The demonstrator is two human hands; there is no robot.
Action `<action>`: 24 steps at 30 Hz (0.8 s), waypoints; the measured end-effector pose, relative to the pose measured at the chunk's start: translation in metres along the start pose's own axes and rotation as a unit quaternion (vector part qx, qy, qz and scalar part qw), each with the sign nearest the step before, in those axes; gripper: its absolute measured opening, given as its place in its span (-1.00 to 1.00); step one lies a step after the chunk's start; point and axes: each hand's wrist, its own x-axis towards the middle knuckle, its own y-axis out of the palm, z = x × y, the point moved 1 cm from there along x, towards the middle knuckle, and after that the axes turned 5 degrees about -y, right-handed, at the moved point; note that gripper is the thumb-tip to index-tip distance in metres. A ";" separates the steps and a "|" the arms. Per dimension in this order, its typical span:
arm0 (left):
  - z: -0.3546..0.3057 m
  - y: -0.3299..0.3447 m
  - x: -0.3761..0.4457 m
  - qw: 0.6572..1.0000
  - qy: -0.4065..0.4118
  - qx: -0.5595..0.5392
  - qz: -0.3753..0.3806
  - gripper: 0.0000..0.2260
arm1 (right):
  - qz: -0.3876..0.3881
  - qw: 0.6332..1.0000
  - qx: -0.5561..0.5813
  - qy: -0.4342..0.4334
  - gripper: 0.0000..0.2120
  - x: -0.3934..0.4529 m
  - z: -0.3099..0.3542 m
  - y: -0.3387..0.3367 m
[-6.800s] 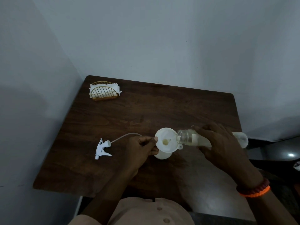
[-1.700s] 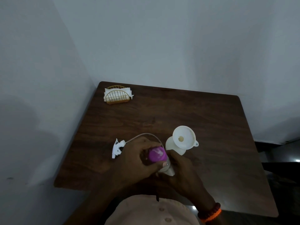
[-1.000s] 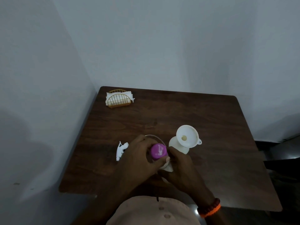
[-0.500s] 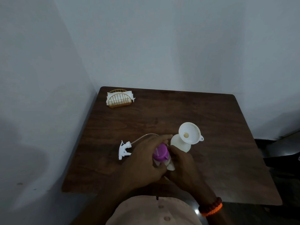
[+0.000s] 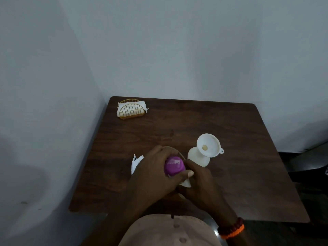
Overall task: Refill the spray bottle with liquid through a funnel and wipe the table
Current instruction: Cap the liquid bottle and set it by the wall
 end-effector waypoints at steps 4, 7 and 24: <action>-0.007 -0.002 -0.003 0.995 0.046 -0.066 0.052 -0.57 | -0.011 1.000 0.006 -0.001 -0.60 -0.004 0.009 0.004; -0.009 -0.006 -0.002 0.994 0.063 -0.079 0.051 -0.63 | 0.012 1.000 -0.004 0.013 -0.65 -0.002 0.003 0.003; -0.003 -0.010 0.000 0.997 -0.009 -0.078 -0.026 -0.42 | 0.032 0.999 0.008 -0.010 -0.60 -0.001 0.001 -0.006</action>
